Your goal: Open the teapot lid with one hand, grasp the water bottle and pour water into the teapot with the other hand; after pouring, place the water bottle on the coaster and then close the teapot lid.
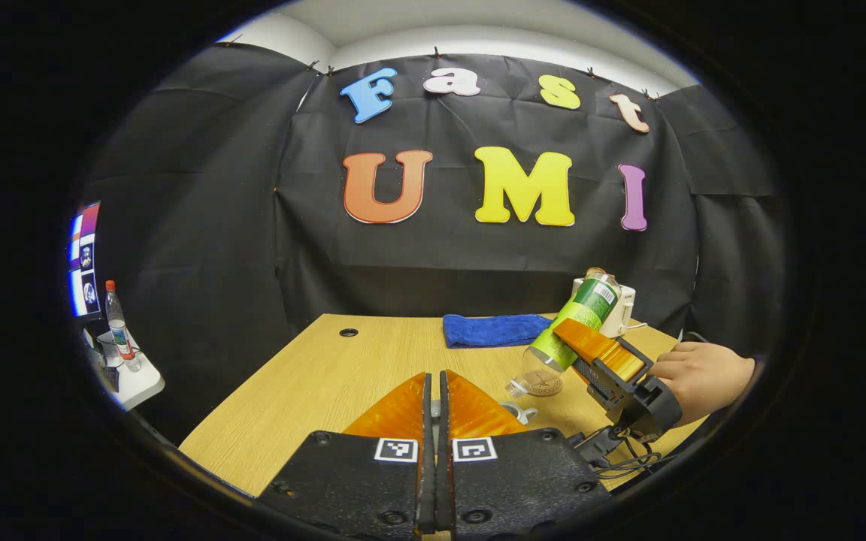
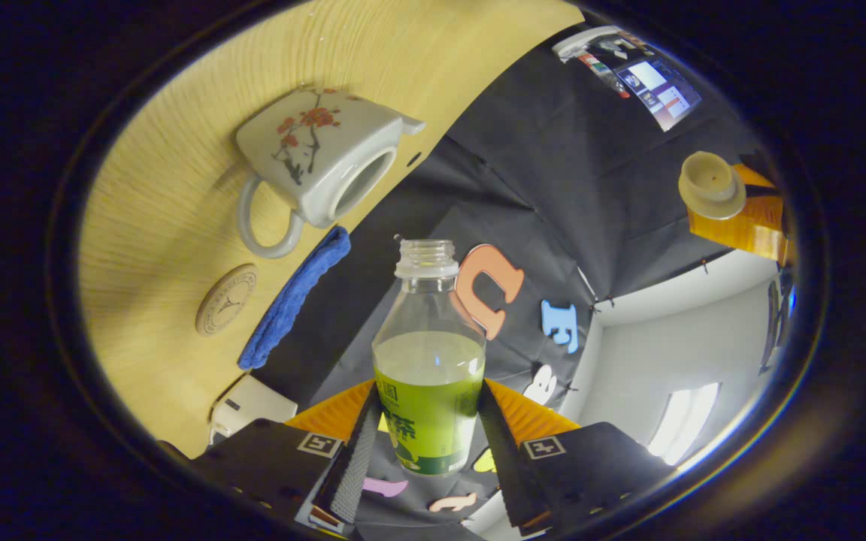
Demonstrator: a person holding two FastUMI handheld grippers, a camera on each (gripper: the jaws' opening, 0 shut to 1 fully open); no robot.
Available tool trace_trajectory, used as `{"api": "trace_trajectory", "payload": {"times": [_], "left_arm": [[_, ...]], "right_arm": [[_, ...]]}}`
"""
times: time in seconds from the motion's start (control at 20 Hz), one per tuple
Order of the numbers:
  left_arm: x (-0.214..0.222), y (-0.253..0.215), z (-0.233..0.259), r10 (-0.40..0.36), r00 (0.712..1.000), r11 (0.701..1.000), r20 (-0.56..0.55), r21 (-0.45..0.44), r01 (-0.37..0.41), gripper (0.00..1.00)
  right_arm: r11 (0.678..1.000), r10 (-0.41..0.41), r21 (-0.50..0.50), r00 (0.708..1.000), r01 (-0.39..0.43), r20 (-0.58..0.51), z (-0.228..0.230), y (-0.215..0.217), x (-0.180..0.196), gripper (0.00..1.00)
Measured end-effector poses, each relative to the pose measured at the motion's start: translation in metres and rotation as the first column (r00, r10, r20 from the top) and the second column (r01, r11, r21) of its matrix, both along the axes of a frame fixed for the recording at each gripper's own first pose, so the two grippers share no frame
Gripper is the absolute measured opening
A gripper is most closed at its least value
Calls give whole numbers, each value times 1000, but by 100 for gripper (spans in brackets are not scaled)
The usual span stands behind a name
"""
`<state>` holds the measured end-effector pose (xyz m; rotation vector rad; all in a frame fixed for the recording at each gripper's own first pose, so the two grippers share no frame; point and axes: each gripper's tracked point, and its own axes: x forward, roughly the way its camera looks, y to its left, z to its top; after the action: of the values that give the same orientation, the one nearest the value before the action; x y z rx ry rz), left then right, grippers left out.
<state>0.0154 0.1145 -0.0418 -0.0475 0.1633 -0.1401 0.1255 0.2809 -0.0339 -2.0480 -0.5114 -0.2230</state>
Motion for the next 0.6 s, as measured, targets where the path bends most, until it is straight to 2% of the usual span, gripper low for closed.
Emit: {"api": "trace_trajectory", "payload": {"times": [0.25, 0.6], "left_arm": [[1, 1, -3, 0, 1000, 1000, -8, 3, 0, 3], [1, 2, -3, 2, 1000, 1000, -12, 5, -2, 3]], "right_arm": [[999, 16, -44, 1000, -15, 22, 2, 6, -7, 74], [999, 18, -52, 999, -16, 33, 4, 9, -10, 72]]}}
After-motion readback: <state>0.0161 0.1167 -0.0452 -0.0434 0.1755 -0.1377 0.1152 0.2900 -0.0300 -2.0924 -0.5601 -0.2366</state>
